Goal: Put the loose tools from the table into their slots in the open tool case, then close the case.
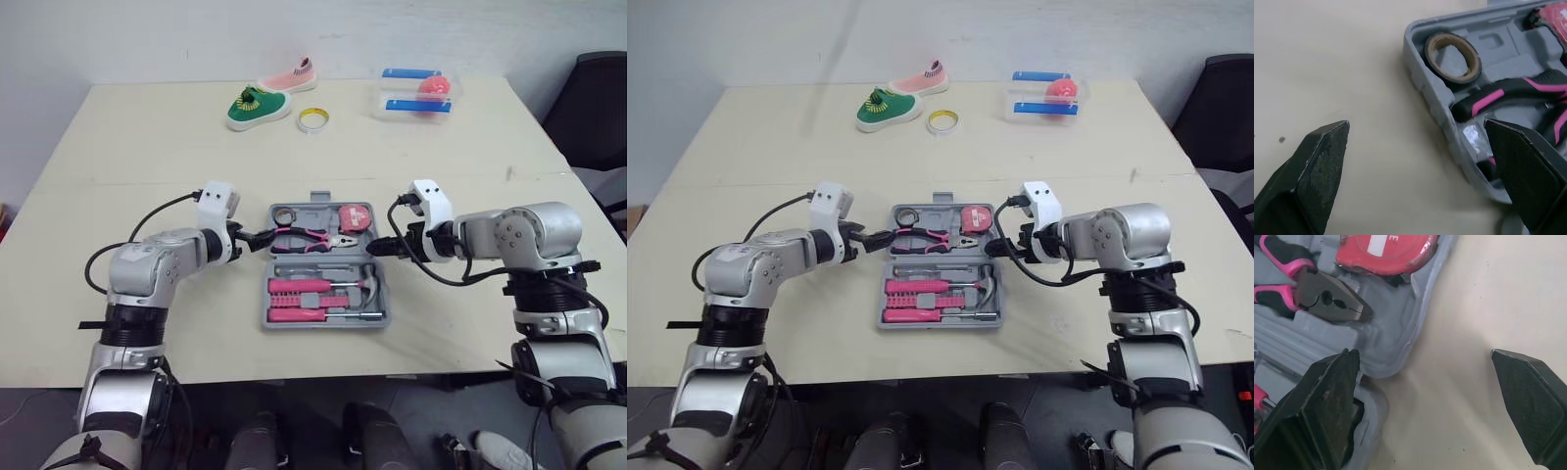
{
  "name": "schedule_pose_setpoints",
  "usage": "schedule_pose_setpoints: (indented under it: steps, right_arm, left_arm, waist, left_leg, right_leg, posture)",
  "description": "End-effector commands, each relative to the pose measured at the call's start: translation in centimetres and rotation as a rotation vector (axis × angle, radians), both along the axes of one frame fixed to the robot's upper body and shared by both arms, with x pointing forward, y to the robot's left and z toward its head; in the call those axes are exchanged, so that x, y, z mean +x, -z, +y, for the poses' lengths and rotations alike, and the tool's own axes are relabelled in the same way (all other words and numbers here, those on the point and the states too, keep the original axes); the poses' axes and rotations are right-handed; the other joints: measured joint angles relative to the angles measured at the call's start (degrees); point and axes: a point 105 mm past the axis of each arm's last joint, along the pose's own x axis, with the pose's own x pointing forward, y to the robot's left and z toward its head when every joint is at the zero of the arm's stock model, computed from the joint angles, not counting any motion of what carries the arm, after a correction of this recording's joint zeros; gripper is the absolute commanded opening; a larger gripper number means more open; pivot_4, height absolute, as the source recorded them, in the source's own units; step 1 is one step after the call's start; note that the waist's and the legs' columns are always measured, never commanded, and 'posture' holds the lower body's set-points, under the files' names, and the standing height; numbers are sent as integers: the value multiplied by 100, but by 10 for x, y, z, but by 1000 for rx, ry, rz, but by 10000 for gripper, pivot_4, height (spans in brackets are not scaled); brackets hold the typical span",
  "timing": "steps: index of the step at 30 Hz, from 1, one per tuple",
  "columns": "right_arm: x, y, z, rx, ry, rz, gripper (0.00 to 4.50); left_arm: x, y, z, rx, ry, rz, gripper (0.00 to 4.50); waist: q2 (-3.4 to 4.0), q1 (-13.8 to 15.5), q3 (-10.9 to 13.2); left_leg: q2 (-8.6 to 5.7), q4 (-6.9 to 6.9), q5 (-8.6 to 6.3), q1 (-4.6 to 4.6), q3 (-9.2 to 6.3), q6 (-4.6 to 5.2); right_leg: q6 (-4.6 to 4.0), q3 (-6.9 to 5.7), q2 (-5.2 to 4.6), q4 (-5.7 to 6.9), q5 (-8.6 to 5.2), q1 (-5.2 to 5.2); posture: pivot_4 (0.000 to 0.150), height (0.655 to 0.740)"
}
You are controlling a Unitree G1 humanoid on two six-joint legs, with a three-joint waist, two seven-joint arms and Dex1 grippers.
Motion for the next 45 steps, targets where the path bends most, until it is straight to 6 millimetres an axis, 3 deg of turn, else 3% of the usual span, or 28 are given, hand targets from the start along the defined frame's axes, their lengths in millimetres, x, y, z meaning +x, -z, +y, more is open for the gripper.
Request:
schedule_pose_setpoints:
  steps: [1,6,12,23,26,27,28,33,35,36,40,45]
  right_arm:
    - [7,-11,-1,-5,25,-27,45000]
    - [14,-11,7,-11,40,-11,45000]
    - [22,-6,11,-37,67,-4,45000]
    - [30,1,4,-41,118,17,45000]
    - [29,8,5,-35,119,44,37473]
    - [28,10,7,-27,119,60,32289]
    - [27,12,8,-18,120,68,27273]
    - [28,11,13,23,135,60,865]
    - [27,9,13,37,140,46,0]
    - [27,8,13,36,140,35,0]
    - [25,1,15,65,121,-39,0]
    - [24,-22,11,98,51,-371,0]
  left_arm:
    - [4,-6,1,33,7,-4,44595]
    - [9,1,3,64,-20,26,44595]
    - [9,4,-10,48,16,53,44595]
    - [11,8,-25,38,49,83,44595]
    - [10,16,-25,43,56,114,45000]
    - [10,18,-25,40,58,120,39020]
    - [9,18,-27,25,69,127,36208]
    - [6,17,-35,-16,99,124,12702]
    - [5,15,-35,-37,101,117,3779]
    - [5,13,-37,-54,108,98,1453]
    - [6,1,-39,-118,121,14,268]
    - [4,-24,-36,-199,138,-225,163]
  waist:
    - [0,3,0]
    - [0,-5,0]
    - [0,1,0]
    - [-2,3,-3]
    - [-2,-3,-5]
    - [-1,-2,-5]
    - [-1,-2,-6]
    - [-4,6,-8]
    - [-3,4,-10]
    - [0,-1,-11]
    - [1,-2,-12]
    - [1,0,-11]
  left_leg:
    - [0,0,0,0,1,0]
    - [-2,4,0,2,5,0]
    - [-2,5,2,2,6,-3]
    - [-7,11,4,10,5,-3]
    - [-5,11,4,10,5,-3]
    - [-5,11,4,12,6,-3]
    - [-6,11,4,12,6,-3]
    - [-6,10,4,12,5,-4]
    - [-11,11,5,12,5,-2]
    - [-9,11,5,13,4,-2]
    - [-6,9,6,15,4,-5]
    - [-8,5,5,10,4,-7]
  right_leg:
    - [0,0,1,0,0,-1]
    - [3,6,1,6,2,-1]
    - [3,6,-1,11,2,-2]
    - [3,9,-9,31,2,1]
    - [3,8,-8,32,2,0]
    - [3,9,-8,33,2,1]
    - [3,9,-8,33,2,0]
    - [2,8,-8,31,1,1]
    - [2,9,-13,33,2,2]
    - [3,9,-12,33,2,3]
    - [2,10,-13,35,1,2]
    - [3,9,-13,29,2,-2]
  posture:
    - [1500,7400]
    - [1500,7400]
    - [1500,7400]
    - [1500,7400]
    - [1500,7400]
    - [1500,7400]
    - [1500,7400]
    - [1500,7400]
    - [1500,7400]
    - [1500,7400]
    - [1500,7400]
    - [1500,7400]
